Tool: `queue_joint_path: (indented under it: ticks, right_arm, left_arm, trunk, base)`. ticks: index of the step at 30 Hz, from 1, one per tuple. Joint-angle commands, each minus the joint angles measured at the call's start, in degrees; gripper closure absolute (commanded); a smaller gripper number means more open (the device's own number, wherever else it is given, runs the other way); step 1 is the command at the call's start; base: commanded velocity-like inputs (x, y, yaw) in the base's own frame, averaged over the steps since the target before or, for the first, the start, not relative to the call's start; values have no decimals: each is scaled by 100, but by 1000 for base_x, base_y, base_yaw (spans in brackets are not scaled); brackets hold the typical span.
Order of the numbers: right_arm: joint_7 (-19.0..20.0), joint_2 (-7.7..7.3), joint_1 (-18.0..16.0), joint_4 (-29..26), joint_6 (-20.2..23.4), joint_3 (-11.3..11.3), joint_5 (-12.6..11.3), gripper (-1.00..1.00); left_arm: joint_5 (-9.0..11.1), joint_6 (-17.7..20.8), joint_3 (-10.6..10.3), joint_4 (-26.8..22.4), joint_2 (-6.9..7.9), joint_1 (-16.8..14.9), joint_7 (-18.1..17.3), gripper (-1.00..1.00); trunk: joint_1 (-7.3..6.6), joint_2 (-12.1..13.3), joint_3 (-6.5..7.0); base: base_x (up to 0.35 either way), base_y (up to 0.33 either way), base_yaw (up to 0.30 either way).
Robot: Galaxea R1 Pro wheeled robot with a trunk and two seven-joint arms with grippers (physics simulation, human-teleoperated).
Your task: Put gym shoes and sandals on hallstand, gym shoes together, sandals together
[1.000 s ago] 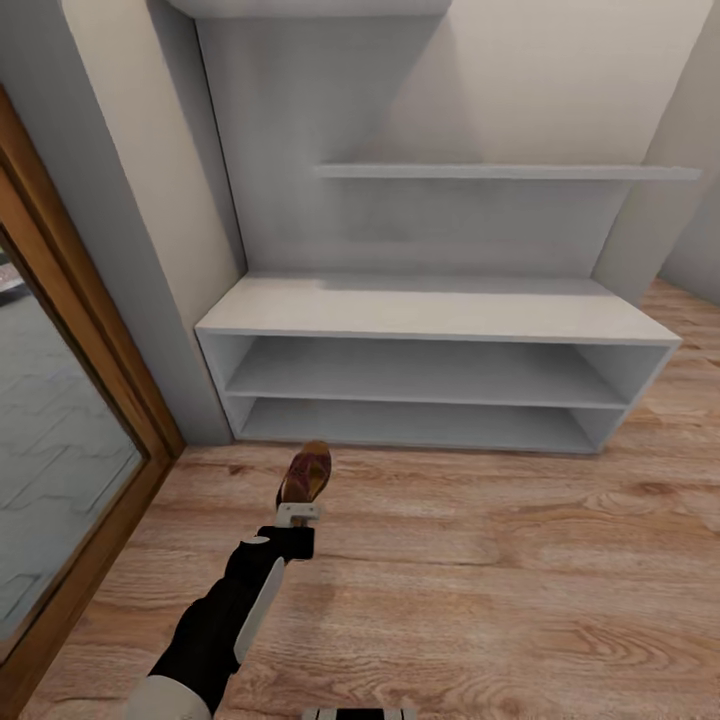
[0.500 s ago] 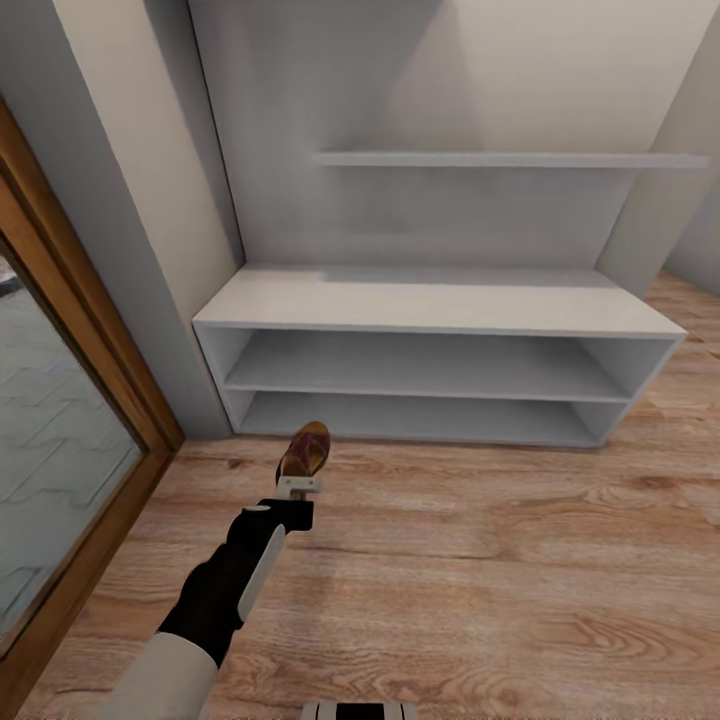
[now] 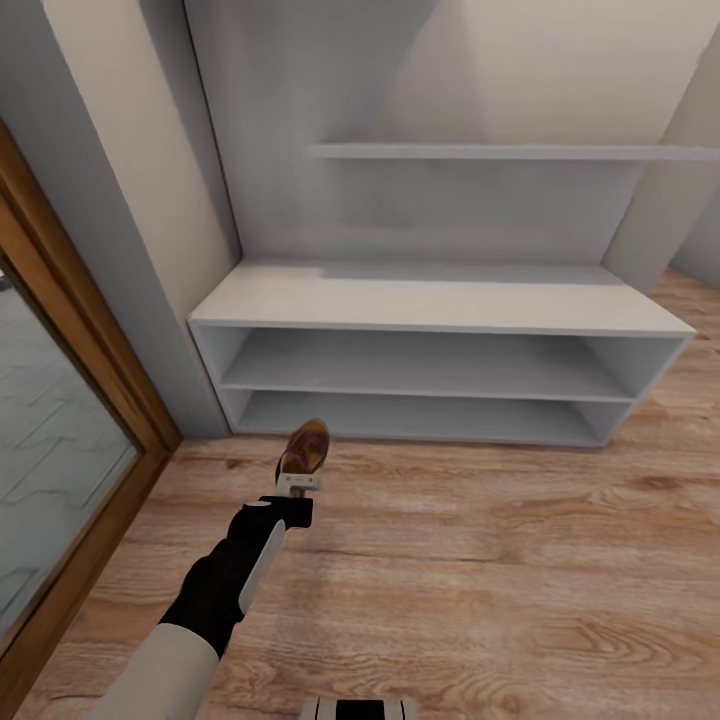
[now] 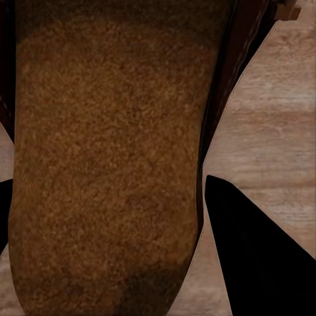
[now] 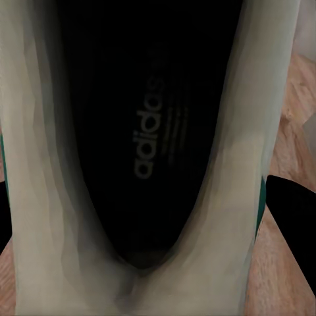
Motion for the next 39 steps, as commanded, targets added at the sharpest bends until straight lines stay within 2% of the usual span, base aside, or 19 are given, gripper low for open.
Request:
queue_joint_path:
  ticks: [1,16,25,39]
  right_arm:
    - [-14,0,-6,-6,31,-3,14,100]
    - [-16,0,-6,-6,31,-3,14,100]
    - [-19,1,-6,-6,31,1,14,100]
    - [-20,1,-6,-6,31,-1,14,100]
  left_arm:
    - [50,23,-10,-7,2,-3,39,100]
    - [43,20,-7,-3,3,-3,38,100]
    - [43,22,-3,-3,6,-3,38,100]
    - [43,23,-1,-7,2,-3,38,100]
  trunk:
    - [2,-2,-5]
    - [2,-2,-6]
    - [2,-2,-6]
    - [2,-2,-6]
  base:
    - [296,0,0]
    - [206,7,0]
    - [317,119,0]
    - [342,-4,0]
